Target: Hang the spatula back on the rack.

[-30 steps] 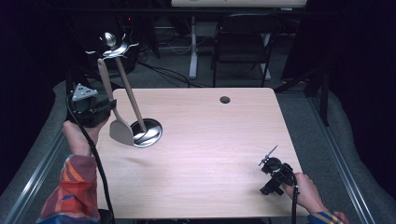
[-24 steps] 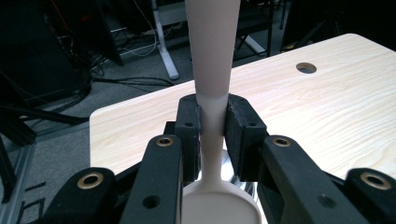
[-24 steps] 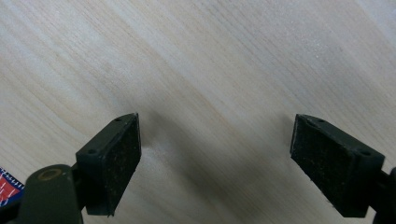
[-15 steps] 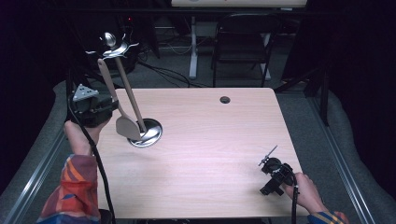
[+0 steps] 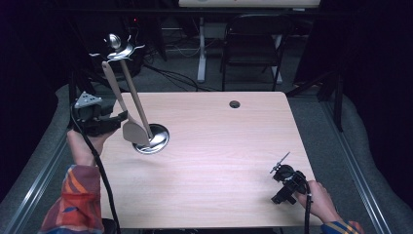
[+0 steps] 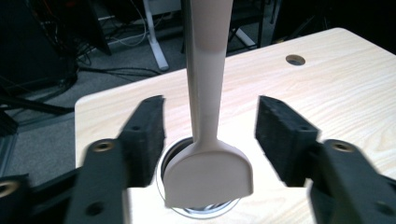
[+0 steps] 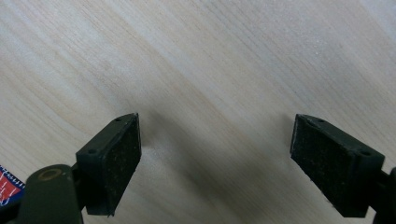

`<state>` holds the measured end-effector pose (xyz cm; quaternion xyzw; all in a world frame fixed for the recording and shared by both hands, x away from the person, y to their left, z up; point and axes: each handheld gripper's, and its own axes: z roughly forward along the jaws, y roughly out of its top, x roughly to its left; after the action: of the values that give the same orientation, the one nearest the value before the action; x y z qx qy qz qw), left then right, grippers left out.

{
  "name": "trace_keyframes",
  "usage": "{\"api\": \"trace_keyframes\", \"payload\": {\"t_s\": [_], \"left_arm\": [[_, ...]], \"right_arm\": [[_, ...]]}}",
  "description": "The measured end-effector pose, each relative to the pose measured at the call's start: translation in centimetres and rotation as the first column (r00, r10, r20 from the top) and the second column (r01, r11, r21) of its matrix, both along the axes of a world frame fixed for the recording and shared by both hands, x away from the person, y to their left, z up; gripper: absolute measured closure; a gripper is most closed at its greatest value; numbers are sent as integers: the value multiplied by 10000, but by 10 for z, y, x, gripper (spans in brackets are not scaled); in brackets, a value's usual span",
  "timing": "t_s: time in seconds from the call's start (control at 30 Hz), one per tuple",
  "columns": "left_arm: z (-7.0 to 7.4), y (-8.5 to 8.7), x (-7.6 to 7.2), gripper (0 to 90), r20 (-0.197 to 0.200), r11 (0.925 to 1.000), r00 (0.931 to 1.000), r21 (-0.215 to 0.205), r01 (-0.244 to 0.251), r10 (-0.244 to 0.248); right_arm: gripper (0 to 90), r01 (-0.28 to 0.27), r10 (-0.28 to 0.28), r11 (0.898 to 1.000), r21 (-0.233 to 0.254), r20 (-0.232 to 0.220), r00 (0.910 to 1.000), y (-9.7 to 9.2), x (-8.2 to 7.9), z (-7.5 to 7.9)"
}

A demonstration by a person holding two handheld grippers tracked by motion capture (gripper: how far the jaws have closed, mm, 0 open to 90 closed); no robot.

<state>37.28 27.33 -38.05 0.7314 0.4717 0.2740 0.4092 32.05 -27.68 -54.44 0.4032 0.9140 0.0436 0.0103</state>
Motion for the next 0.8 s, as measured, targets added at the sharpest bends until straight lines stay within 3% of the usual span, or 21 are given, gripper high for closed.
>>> {"api": "trace_keyframes", "payload": {"t_s": [0.3, 0.5, 0.8], "left_arm": [[-10, -3, -7, 249, -526, 9990, 9986, 437, 105, -82], [-21, -9, -8, 153, -1072, 9970, 9940, 716, 280, -202], [-33, -16, -13, 74, -1469, 9934, 9888, 1067, 415, -255]], "right_arm": [[160, -28, 28, 10000, 62, 38, 10000, 0, 0, 0], [160, 201, -205, 9995, 248, 187, 9996, 0, -2, -1], [160, 159, -160, 9998, 122, 116, 9998, -1, -2, -1]]}}
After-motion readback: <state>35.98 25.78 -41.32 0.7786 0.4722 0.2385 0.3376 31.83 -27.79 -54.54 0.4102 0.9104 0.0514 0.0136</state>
